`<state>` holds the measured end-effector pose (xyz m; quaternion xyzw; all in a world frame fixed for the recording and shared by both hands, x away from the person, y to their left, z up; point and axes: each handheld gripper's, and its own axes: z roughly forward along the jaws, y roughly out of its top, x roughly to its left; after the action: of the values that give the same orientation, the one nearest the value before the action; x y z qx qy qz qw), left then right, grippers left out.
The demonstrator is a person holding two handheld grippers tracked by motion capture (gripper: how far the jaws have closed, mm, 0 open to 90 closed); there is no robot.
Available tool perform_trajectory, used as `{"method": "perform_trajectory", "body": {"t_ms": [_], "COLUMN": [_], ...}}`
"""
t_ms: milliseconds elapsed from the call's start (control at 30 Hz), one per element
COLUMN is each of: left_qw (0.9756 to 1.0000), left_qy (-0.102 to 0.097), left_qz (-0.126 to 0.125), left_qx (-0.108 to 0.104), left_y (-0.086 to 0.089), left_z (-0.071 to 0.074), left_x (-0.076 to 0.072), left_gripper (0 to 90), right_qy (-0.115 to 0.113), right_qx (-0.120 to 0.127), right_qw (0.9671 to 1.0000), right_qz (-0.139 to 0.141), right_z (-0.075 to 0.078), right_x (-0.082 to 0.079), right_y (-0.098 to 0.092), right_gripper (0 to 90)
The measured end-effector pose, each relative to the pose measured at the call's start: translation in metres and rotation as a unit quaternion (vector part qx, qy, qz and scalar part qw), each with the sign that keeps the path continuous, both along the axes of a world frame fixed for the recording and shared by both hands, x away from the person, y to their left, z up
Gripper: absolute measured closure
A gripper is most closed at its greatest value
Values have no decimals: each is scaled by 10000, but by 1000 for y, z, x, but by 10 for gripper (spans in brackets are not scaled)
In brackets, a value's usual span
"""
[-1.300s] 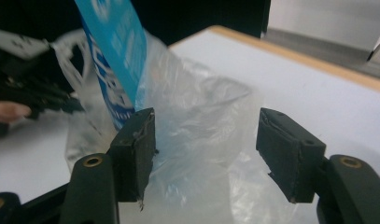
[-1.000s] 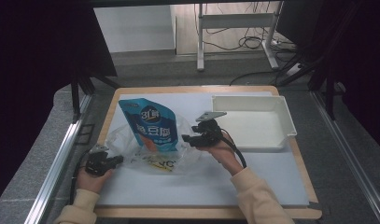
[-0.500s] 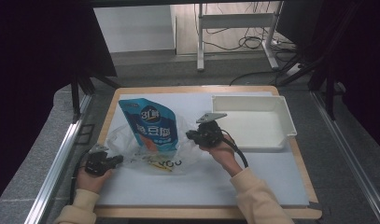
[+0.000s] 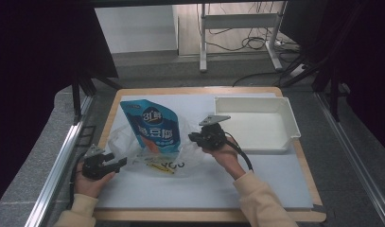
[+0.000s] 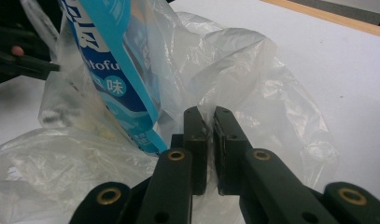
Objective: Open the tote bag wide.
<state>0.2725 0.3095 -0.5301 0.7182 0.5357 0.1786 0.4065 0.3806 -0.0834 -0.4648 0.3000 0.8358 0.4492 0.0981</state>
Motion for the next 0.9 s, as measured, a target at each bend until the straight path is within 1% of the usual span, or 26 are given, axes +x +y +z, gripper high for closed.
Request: {"method": "perform_trajectory", "body": {"t_ms": [33, 67, 100, 133, 167, 200, 233, 300, 367, 400, 433, 500, 533, 567, 600, 667, 767, 800, 833, 867, 900], "left_qw": [10000, 9998, 9998, 9996, 9994, 9984, 9984, 9973, 9966, 9958, 9958, 9950, 9949, 9947, 9947, 9945, 9945, 9946, 9946, 9943, 9943], "left_qy": [0, -172, -172, -243, -326, -527, -527, -696, -797, -886, -886, -962, -990, -1022, -1022, -1044, -1043, -1034, -1034, -1064, -1064], "left_qz": [0, -14, -14, -18, -25, 24, 24, 54, 74, 125, 125, 115, 117, 75, 75, 15, -18, -3, -3, -78, -78], "left_qx": [0, -77, -77, -114, -153, -189, -189, -234, -217, -200, -200, -225, -180, -78, -78, -75, -34, -44, -44, -18, -18], "left_y": [0, 4, 4, 6, 8, 12, 12, 15, 16, 16, 16, 16, 15, 13, 13, 11, 9, 9, 9, 9, 9], "left_z": [0, 9, 9, 15, 21, 33, 33, 47, 59, 70, 70, 78, 81, 86, 86, 89, 92, 92, 92, 92, 92], "left_x": [0, -6, -6, -8, -10, -15, -15, -16, -15, -11, -11, -5, -1, 7, 7, 16, 31, 40, 40, 49, 49], "left_gripper": [276, 255, 231, 231, 213, 203, 203, 204, 223, 232, 240, 251, 265, 270, 273, 281, 290, 300, 306, 311, 321], "right_qy": [0, -7, -7, -8, -20, -20, -20, -44, -43, -49, -49, -47, -62, -61, -61, -41, -38, -31, -31, -40, -40], "right_qx": [0, 7, 7, 6, 8, 20, 20, 31, 33, 34, 34, 39, 48, 37, 37, 31, 29, 34, 34, 47, 47], "right_qw": [10000, 10000, 10000, 10000, 10000, 10000, 10000, 10000, 10000, 10000, 10000, 10000, 10000, 10000, 10000, 10000, 10000, 10000, 10000, 10000, 10000], "right_qz": [0, -1, -1, -3, -4, -21, -21, -25, -21, -23, -23, -20, -12, 4, 4, 12, 16, 10, 10, 8, 8], "right_z": [0, 0, 0, 1, 1, 1, 1, 2, 2, 3, 3, 3, 3, 3, 3, 2, 2, 2, 2, 2, 2], "right_x": [0, 0, 0, 0, 0, 0, 0, 0, 0, -1, -1, -1, -2, -2, -2, -2, -2, -2, -2, -1, -1], "right_y": [0, -1, -1, -1, -1, -2, -2, -2, -3, -3, -3, -3, -2, -2, -2, -1, -1, -1, -1, -2, -2], "right_gripper": [841, 841, 841, 841, 841, 841, 841, 841, 841, 841, 841, 841, 841, 841, 841, 841, 841, 842, 842, 841, 841]}}
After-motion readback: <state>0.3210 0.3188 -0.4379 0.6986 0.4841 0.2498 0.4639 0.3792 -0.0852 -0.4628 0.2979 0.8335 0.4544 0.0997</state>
